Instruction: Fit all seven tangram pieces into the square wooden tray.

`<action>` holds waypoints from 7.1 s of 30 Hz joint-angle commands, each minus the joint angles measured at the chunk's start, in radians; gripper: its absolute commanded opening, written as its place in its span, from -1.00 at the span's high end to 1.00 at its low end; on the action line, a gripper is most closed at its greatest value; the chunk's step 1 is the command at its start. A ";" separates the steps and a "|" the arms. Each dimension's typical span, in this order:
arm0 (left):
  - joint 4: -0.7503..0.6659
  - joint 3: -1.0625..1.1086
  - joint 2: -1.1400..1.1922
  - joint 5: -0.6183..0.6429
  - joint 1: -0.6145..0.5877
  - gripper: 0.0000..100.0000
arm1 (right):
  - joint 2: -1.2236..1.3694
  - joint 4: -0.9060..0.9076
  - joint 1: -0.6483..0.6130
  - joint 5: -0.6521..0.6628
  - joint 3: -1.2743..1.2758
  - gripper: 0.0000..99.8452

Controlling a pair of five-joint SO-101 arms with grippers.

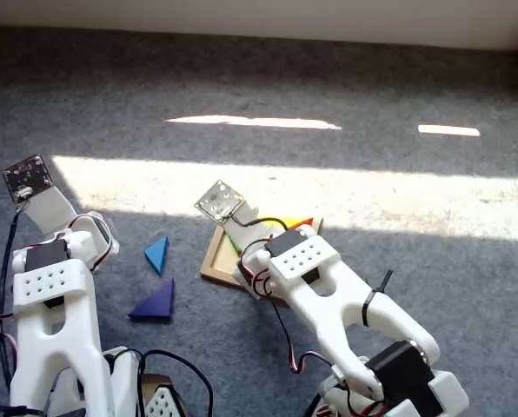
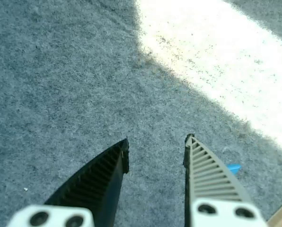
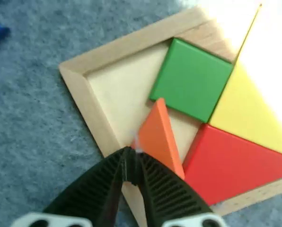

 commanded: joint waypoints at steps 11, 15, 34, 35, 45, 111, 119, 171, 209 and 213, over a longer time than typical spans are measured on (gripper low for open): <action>-0.011 -0.051 -0.022 0.006 -0.005 0.61 | -0.125 0.111 0.028 0.008 -0.041 0.99; -0.011 -0.051 -0.022 0.008 -0.004 0.61 | -0.239 0.071 0.062 0.008 -0.041 0.99; -0.011 -0.051 -0.022 0.008 -0.004 0.61 | -0.076 -0.166 0.053 0.015 0.094 0.99; -0.011 -0.051 -0.022 0.008 -0.004 0.61 | -0.076 -0.142 0.036 0.015 0.090 0.99; -0.011 -0.051 -0.022 0.008 -0.004 0.61 | -0.143 -0.047 0.028 0.011 0.087 0.99; 0.528 -0.865 0.951 -0.571 0.337 0.80 | -0.625 -0.216 0.466 -0.281 0.255 0.98; 0.580 -0.869 0.743 -0.818 0.452 0.80 | -0.625 -0.216 0.539 -0.282 0.246 0.98; 0.436 -0.920 0.716 -1.252 0.892 0.52 | -0.631 -0.351 0.917 -0.485 0.248 0.98; 0.293 -0.163 0.433 -0.980 0.343 0.45 | -0.625 -0.351 0.817 -0.423 0.255 0.98; 0.296 -0.157 0.435 -0.976 0.341 0.45 | -0.625 -0.351 0.808 -0.422 0.257 0.98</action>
